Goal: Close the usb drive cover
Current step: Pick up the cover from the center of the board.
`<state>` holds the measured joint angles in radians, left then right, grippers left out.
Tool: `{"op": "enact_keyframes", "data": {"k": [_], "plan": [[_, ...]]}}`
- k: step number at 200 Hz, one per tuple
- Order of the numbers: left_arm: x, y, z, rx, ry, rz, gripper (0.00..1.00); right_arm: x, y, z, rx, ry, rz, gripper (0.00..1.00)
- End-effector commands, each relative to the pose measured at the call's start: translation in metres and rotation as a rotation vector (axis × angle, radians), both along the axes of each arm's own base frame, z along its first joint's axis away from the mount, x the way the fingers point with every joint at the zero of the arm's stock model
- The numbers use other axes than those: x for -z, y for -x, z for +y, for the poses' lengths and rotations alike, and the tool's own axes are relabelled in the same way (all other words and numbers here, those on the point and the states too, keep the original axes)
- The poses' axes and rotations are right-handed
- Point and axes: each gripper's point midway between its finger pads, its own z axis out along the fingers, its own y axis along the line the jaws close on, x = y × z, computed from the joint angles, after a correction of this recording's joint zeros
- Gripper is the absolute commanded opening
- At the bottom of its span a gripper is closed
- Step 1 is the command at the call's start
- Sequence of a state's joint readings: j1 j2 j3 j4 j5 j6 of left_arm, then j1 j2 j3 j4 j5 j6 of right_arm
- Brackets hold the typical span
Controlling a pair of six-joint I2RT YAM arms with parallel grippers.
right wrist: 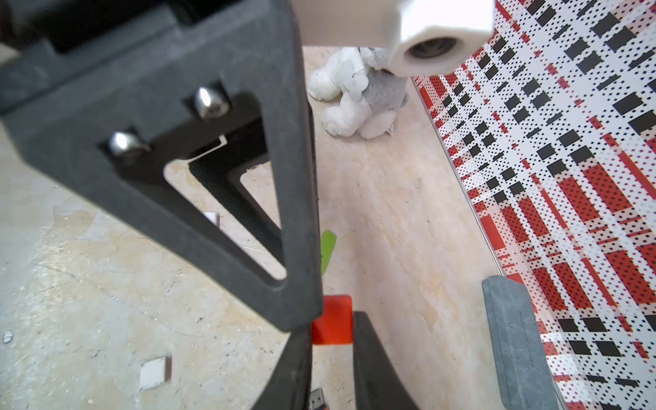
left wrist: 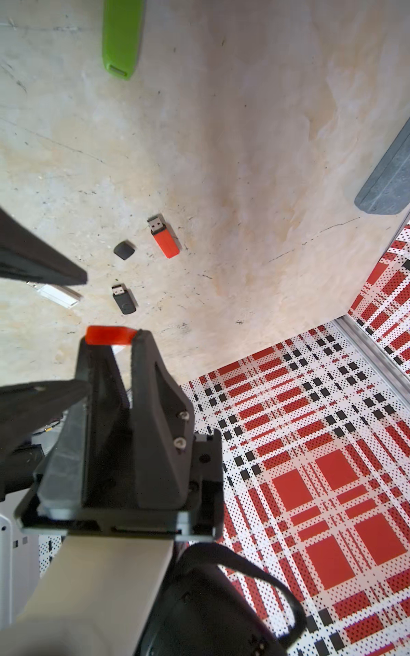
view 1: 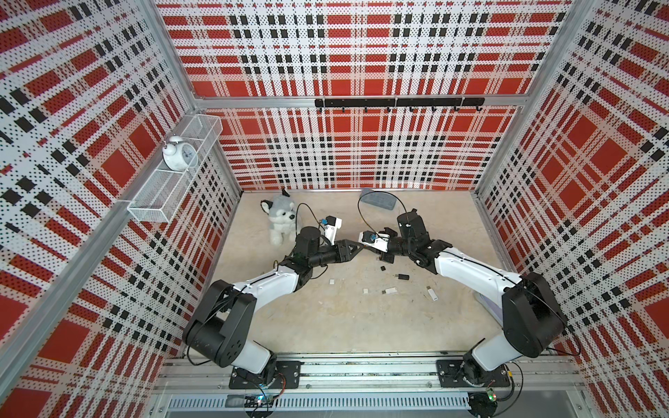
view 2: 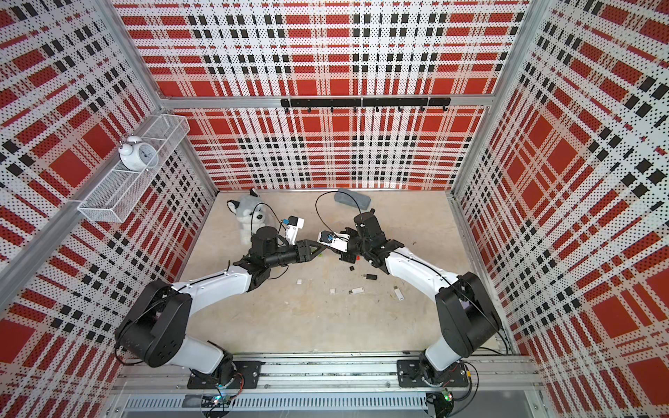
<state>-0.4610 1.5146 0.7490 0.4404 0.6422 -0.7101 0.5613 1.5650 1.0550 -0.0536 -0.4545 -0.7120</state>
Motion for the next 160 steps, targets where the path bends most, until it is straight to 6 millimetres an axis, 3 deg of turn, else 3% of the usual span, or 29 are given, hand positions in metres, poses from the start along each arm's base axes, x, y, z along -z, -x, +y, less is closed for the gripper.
{"op": "enact_keyframes", "data": {"k": [1, 160], "plan": [[-0.0214, -0.0049, -0.0083, 0.029, 0.040, -0.057, 0.44, -0.0152, 0.0048, 0.0033, -0.014, -0.035, -0.021, 0.22], [-0.0156, -0.0074, -0.0146, 0.059, 0.056, -0.031, 0.22, -0.0150, 0.0090, 0.0065, -0.048, -0.041, -0.016, 0.22]]}}
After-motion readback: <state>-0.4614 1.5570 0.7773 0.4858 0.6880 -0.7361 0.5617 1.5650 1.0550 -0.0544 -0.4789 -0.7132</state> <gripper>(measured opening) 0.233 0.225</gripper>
